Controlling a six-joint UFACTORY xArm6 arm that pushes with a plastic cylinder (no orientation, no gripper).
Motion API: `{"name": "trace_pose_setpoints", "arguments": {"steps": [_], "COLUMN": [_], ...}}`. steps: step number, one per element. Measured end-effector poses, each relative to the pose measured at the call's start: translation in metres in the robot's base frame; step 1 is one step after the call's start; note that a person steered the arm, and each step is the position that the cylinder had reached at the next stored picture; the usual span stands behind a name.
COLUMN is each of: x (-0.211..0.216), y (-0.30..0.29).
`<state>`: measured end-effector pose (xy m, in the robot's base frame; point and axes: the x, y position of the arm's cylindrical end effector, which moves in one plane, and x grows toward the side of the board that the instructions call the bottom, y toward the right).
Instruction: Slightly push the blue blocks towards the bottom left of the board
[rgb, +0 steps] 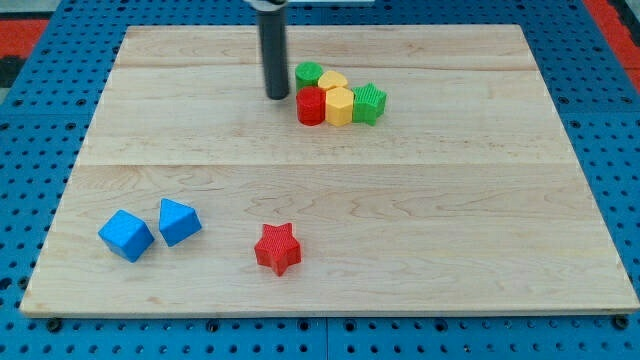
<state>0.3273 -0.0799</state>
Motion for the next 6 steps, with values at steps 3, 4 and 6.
{"name": "trace_pose_setpoints", "arguments": {"steps": [3,4,6], "x": [0.191,0.191,0.288], "y": [-0.146,-0.179,-0.211]}}
